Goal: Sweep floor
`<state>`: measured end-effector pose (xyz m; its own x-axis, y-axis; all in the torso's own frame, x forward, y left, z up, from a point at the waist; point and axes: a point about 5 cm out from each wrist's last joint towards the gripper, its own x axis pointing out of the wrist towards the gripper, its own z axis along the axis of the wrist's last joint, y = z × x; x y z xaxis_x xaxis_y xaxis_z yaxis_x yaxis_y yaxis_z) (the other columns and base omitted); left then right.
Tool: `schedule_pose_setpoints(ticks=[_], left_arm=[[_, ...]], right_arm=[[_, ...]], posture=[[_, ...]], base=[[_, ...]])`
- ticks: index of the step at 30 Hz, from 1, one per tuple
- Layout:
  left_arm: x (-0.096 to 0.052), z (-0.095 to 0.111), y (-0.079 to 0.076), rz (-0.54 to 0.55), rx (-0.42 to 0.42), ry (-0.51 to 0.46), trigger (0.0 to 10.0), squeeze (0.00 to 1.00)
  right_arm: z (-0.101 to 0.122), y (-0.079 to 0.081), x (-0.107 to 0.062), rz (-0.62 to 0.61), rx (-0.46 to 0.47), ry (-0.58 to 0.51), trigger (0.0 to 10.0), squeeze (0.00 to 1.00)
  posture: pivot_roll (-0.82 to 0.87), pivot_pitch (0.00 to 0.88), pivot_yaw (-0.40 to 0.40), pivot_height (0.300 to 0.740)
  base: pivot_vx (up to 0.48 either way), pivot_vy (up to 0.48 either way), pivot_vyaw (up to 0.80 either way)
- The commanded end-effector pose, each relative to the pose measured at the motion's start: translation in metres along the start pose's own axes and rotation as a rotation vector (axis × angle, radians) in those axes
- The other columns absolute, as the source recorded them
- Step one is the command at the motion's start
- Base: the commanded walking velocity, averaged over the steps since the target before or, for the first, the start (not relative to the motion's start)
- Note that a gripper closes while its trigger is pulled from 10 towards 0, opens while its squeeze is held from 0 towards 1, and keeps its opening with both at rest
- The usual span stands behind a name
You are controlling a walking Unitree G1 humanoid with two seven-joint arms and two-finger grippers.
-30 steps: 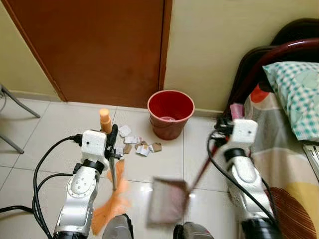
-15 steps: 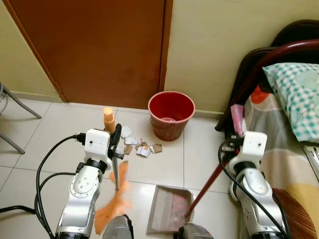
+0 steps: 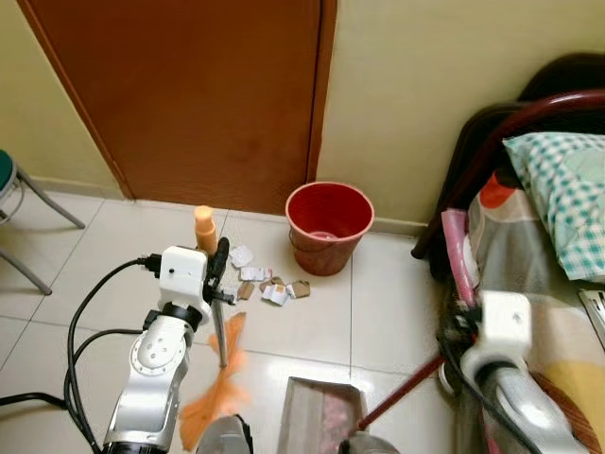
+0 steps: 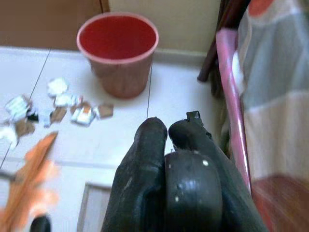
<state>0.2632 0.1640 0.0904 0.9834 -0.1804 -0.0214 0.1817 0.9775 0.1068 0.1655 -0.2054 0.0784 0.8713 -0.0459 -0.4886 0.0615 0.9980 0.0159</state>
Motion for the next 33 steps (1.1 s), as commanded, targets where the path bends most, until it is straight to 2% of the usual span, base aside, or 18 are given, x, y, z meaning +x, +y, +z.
schedule_pose_setpoints(ticks=[1, 3, 7, 11, 12, 14, 16, 17, 18, 19, 20, 22, 23, 24, 25, 26, 27, 33], left_arm=[[-0.002, 0.0, -0.001, -0.015, -0.013, 0.005, 10.0, 0.0], [-0.002, -0.001, -0.001, -0.017, -0.012, 0.009, 10.0, 0.0], [0.0, -0.002, -0.007, -0.034, -0.018, 0.015, 10.0, 0.0], [0.002, -0.002, -0.009, -0.044, -0.017, 0.018, 10.0, 0.0], [0.003, -0.002, -0.008, -0.046, -0.013, 0.022, 10.0, 0.0], [0.004, -0.002, -0.007, -0.047, -0.011, 0.023, 10.0, 0.0], [0.005, -0.001, -0.003, -0.046, -0.002, 0.022, 10.0, 0.0], [0.005, 0.0, -0.003, -0.046, -0.002, 0.022, 10.0, 0.0], [0.005, 0.0, -0.002, -0.045, -0.001, 0.021, 10.0, 0.0], [0.005, 0.0, -0.002, -0.044, 0.0, 0.021, 10.0, 0.0], [0.006, 0.0, -0.001, -0.04, 0.001, 0.019, 10.0, 0.0], [0.006, 0.001, -0.001, -0.035, 0.002, 0.018, 10.0, 0.0], [0.006, 0.001, 0.0, -0.027, 0.0, 0.017, 10.0, 0.0], [0.005, 0.001, 0.0, -0.024, -0.002, 0.017, 10.0, 0.0], [0.004, 0.001, 0.0, -0.022, -0.003, 0.017, 10.0, 0.0], [0.003, 0.001, 0.0, -0.022, -0.003, 0.017, 10.0, 0.0], [0.002, 0.001, 0.0, -0.022, -0.003, 0.017, 10.0, 0.0], [-0.003, -0.001, 0.007, -0.02, 0.011, 0.022, 10.0, 0.0]], right_arm=[[-0.034, -0.013, -0.019, -0.029, -0.019, 0.238, 10.0, 0.0], [-0.034, -0.016, -0.026, -0.021, -0.013, 0.27, 10.0, 0.0], [-0.026, -0.024, -0.018, -0.007, -0.058, 0.271, 10.0, 0.0], [-0.01, -0.019, 0.003, 0.006, -0.045, 0.209, 10.0, 0.0], [-0.001, -0.015, 0.015, 0.007, -0.034, 0.158, 10.0, 0.0], [0.004, -0.012, 0.022, 0.01, -0.03, 0.131, 10.0, 0.0], [0.02, -0.004, 0.04, 0.01, 0.005, 0.036, 10.0, 0.0], [0.022, -0.003, 0.043, 0.006, 0.012, 0.02, 10.0, 0.0], [0.023, -0.002, 0.045, 0.003, 0.017, 0.012, 9.5, 0.0], [0.025, -0.001, 0.048, 0.001, 0.03, -0.002, 8.4, 0.0], [0.027, 0.001, 0.051, -0.009, 0.044, -0.024, 1.7, 0.0], [0.03, 0.004, 0.055, -0.022, 0.059, -0.048, 1.7, 0.0], [0.03, 0.008, 0.058, -0.035, 0.067, -0.068, 0.0, 0.0], [0.03, 0.01, 0.058, -0.051, 0.073, -0.085, 0.8, 0.0], [0.03, 0.011, 0.057, -0.062, 0.077, -0.096, 0.8, 0.0], [0.029, 0.012, 0.058, -0.08, 0.085, -0.108, 8.2, 0.0], [0.029, 0.012, 0.057, -0.101, 0.093, -0.126, 10.0, 0.0], [0.036, 0.001, 0.049, -0.195, 0.127, -0.256, 10.0, 0.0]], posture=[[-0.05, 0.127, -0.052, 0.74], [-0.05, 0.128, -0.051, 0.74], [-0.06, 0.124, -0.04, 0.74], [-0.06, 0.119, -0.023, 0.74], [-0.06, 0.117, -0.018, 0.74], [-0.06, 0.117, -0.018, 0.74], [-0.06, 0.117, -0.018, 0.74], [-0.06, 0.117, -0.018, 0.74], [-0.06, 0.117, -0.018, 0.74], [-0.06, 0.117, -0.018, 0.74], [-0.05, 0.113, -0.006, 0.74], [-0.05, 0.113, -0.006, 0.74], [-0.05, 0.113, -0.006, 0.74], [-0.04, 0.11, -0.006, 0.74], [-0.04, 0.11, -0.006, 0.74], [-0.03, 0.109, -0.005, 0.74], [-0.03, 0.109, -0.004, 0.74], [-0.03, 0.109, -0.003, 0.74]], base=[[0.0, 0.0, 0.0], [0.0, 0.0, 0.0], [0.0, 0.0, 0.0], [0.0, 0.0, 0.0], [0.0, 0.0, 0.0], [0.0, 0.0, 0.0], [0.0, 0.0, 0.0], [0.0, 0.0, 0.0], [0.0, 0.0, 0.0], [0.0, 0.0, 0.0], [0.0, 0.0, 0.0], [0.0, 0.0, 0.0], [0.0, 0.0, 0.0], [0.0, 0.0, 0.0], [0.0, 0.0, 0.0], [0.0, 0.0, 0.0], [0.0, 0.0, 0.0], [0.0, 0.0, 0.0]])
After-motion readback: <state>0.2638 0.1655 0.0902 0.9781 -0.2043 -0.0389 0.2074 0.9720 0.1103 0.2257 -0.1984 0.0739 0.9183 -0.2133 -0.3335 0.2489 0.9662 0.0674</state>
